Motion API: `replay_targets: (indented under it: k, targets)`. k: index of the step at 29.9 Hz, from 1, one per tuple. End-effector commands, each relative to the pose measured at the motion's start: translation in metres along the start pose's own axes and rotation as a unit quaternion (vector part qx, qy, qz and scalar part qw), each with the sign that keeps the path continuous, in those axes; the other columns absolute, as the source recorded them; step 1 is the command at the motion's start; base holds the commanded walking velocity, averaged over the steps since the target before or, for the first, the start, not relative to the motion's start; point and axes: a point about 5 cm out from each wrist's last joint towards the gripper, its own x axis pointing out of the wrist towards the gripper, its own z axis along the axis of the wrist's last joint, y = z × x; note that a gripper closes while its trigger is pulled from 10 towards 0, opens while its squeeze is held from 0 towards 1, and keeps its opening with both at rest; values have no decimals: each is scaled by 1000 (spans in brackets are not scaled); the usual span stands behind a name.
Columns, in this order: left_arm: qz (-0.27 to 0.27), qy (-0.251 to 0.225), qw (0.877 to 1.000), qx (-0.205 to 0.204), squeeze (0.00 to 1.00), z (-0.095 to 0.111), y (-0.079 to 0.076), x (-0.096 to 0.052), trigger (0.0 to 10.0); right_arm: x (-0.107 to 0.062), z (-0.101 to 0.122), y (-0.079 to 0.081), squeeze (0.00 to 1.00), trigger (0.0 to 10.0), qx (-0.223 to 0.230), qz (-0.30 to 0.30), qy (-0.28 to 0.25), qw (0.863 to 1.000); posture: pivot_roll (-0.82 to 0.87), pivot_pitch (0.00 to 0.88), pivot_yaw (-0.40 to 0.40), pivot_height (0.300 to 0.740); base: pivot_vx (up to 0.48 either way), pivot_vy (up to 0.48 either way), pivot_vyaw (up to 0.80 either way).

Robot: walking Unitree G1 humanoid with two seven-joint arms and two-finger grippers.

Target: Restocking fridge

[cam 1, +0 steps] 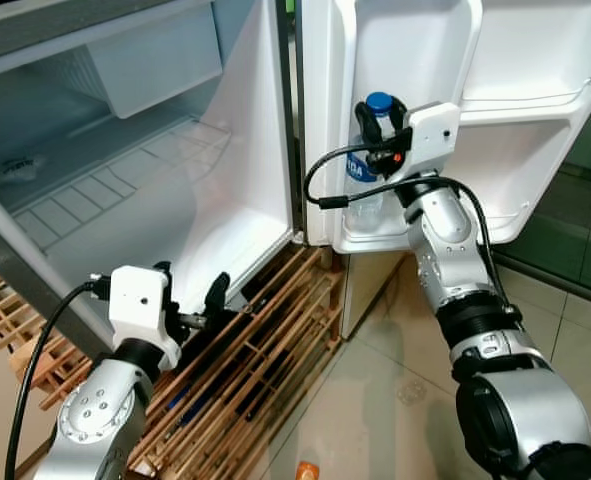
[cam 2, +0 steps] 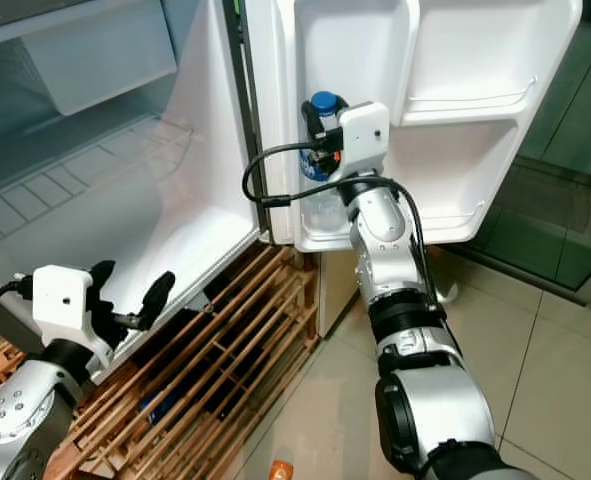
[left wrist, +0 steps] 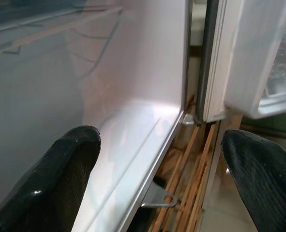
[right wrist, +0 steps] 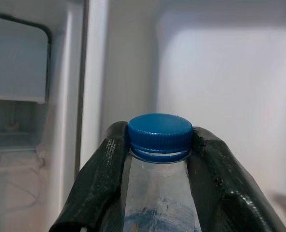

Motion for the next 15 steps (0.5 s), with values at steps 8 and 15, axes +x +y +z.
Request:
replay_targets:
  k: [8, 15]
  targets:
    - [2, 2, 1000, 7, 0, 6, 2, -6, 10000, -1, -5, 6, 0, 0, -29, 12, 5, 999, 87, 128, 122, 740, 0, 0, 0]
    - [2, 6, 1000, 2, 0, 4, 0, -5, 10000, -3, -11, 5, 0, 0, -32, 17, 23, 999, 79, 134, 117, 740, 0, 0, 0]
